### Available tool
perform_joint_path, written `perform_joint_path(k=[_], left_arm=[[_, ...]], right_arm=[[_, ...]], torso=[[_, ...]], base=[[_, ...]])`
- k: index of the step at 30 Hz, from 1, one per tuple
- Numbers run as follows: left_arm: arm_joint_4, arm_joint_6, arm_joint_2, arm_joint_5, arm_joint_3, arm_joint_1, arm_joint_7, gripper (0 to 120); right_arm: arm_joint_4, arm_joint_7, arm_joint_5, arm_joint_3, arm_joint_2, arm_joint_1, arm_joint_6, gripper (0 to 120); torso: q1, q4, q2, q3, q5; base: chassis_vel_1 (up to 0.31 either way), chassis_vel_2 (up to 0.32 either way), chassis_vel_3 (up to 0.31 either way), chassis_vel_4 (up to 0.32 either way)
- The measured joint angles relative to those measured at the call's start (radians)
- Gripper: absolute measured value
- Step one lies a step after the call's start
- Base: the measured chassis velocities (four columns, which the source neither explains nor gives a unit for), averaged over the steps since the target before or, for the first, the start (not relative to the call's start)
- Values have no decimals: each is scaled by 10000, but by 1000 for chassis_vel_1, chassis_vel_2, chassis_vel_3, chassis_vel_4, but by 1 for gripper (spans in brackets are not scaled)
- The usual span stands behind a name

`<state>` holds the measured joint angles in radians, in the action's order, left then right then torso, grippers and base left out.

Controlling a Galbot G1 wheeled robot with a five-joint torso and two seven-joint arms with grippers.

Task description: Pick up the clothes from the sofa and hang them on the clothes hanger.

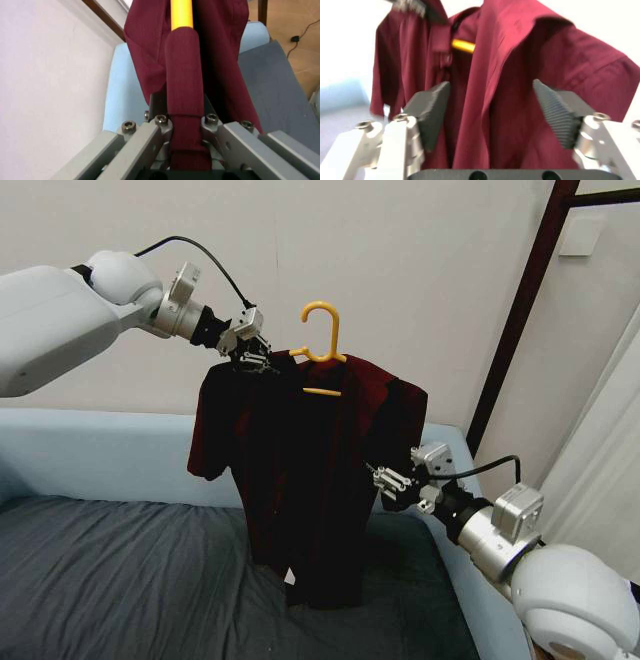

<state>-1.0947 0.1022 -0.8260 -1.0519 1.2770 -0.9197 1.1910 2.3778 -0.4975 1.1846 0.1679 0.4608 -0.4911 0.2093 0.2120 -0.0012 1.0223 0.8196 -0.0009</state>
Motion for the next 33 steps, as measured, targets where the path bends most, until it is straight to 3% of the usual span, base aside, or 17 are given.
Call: perform_joint_path(k=[4,7,18,20,22,27,30,31,33], left_arm=[[-354,-50,60,76,-1,37,-50,2],[-426,-63,39,109,-4,73,-77,2],[-305,-69,-165,327,-164,463,-122,2],[-256,-56,-176,377,-211,543,-118,2],[-246,-53,-177,389,-220,564,-114,2],[-235,-23,-163,415,-232,623,-96,2],[-235,-23,-161,415,-233,625,-96,2],[-235,-19,-154,420,-233,630,-92,2],[-280,-16,-120,431,-238,643,-87,2]], right_arm=[[-35,-112,1376,-117,207,351,-399,88],[0,-169,1842,-167,285,434,-456,90],[0,-431,2522,-314,310,292,-436,54],[-44,-453,2506,-315,300,293,-465,43],[-60,-458,2497,-309,300,302,-482,41],[-149,-459,2364,-220,346,343,-516,18],[-151,-459,2360,-217,346,343,-516,18],[-169,-459,2334,-205,346,338,-516,7],[-212,-460,2228,-179,322,306,-508,0]], torso=[[-1,-1,0,0,0],[-1,0,0,0,1],[0,-2,0,0,1],[0,-2,0,0,2],[0,-2,0,0,1],[0,-1,0,0,1],[0,-1,0,0,1],[0,-1,0,1,1],[0,-1,0,0,1]], base=[[0,0,0,0],[0,0,0,0],[0,0,0,0],[0,0,0,0],[0,0,0,0],[0,0,0,0],[0,0,0,0],[0,0,0,0],[0,0,0,0]])
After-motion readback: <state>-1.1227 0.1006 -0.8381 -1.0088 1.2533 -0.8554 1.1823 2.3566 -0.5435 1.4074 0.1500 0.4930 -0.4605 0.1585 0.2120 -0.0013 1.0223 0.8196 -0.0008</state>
